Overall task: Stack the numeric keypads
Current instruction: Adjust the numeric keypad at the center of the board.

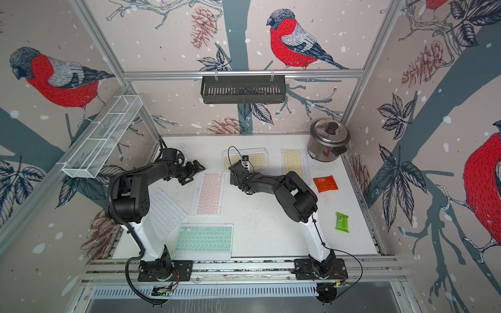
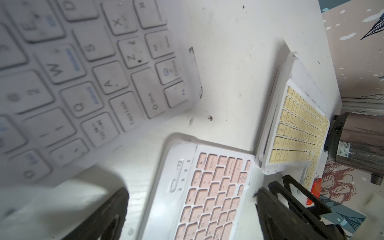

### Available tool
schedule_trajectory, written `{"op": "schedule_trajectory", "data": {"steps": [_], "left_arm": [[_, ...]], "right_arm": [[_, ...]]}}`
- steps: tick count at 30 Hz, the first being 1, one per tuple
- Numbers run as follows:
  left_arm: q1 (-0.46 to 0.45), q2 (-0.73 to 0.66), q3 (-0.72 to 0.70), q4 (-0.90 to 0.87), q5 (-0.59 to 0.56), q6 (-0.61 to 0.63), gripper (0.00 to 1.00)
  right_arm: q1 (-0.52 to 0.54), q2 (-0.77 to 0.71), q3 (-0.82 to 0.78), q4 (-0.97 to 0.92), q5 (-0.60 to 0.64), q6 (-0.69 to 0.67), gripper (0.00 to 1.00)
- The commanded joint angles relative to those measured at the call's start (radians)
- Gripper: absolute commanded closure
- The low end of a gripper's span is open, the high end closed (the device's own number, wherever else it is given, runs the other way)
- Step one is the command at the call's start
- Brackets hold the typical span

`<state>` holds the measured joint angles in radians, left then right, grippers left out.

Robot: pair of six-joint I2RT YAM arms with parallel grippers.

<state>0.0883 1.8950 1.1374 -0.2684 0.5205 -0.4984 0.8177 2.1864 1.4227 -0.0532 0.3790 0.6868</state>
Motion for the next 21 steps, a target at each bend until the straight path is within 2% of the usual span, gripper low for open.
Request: {"op": "schedule_trajectory", "data": {"steps": [1, 16, 21], "left_arm": [[0.021, 0.004, -0.040, -0.196, -0.087, 0.003, 0.03], [0.022, 0.023, -0.046, -0.177, -0.046, 0.008, 0.04], [0.014, 0.031, -0.043, -0.174, -0.034, 0.002, 0.04]], "right_arm": [[0.026, 0.061, 0.037, -0.192, -0.057, 0.111, 0.00], [0.055, 0.241, 0.282, -0.346, -0.028, 0.226, 0.00], [0.036, 0.251, 0.287, -0.331, -0.073, 0.205, 0.00]]}}
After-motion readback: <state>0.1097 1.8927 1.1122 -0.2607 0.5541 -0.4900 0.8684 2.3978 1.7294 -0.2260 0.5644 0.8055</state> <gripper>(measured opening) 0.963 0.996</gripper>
